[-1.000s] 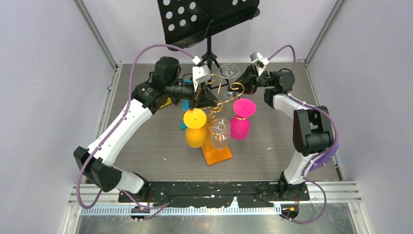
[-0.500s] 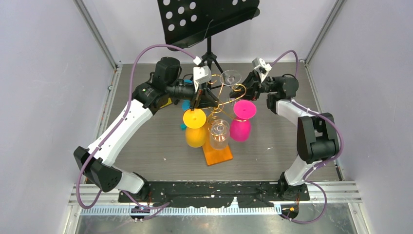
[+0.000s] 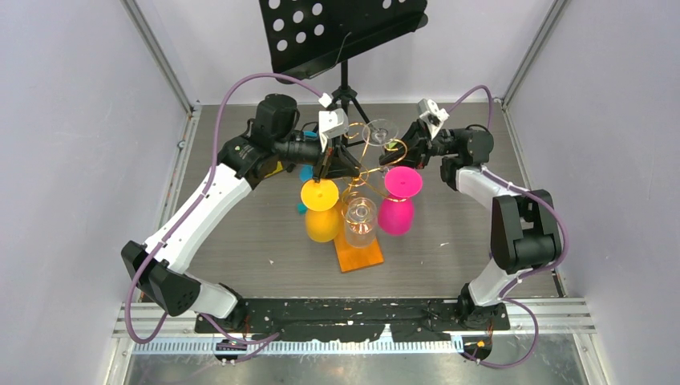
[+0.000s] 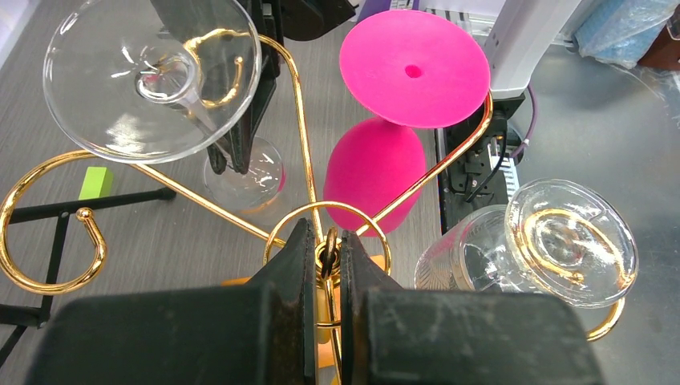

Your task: Place the wine glass upside down on the wine glass rack

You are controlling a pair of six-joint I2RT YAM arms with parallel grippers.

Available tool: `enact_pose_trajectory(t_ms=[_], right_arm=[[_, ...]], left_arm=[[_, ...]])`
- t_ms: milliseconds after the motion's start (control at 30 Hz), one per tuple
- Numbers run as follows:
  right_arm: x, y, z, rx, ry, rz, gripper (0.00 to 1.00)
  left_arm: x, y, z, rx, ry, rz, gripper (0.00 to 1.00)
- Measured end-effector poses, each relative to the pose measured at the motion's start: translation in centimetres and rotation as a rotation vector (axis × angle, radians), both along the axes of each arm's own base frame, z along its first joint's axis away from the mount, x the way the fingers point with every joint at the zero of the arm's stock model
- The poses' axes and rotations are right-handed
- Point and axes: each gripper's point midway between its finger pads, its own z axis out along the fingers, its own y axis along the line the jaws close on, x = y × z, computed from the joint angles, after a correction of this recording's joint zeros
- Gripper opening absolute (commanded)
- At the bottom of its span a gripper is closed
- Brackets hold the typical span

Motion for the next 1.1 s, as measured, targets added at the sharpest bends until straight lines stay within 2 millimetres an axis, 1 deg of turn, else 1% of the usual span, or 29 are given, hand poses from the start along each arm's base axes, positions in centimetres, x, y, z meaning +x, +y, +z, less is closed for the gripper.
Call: enact_pose_trajectory(t_ms=[300, 533, 900, 1100], right_arm=[[-0.9, -0.3, 0.0, -0.003, -0.019, 0.001, 0.05], [-1.3, -1.2, 0.4, -0.002, -0.051, -0.024, 0.05], [-1.0, -2.9, 0.9, 0.007, -0.072, -0.089, 0.05], [-0.8, -3.4, 1.0, 0.013, -0.071, -0.112, 0.05]], left_arm=[[0.0, 0.0, 0.0, 0.0, 0.0, 0.0, 0.0], [0.1, 0.0, 0.0, 0.0, -0.005, 0.005, 0.0], [0.3, 0.0, 0.0, 0.001, -0.011, 0.013, 0.0], [0.3, 0.0, 0.0, 0.001, -0.011, 0.012, 0.0]])
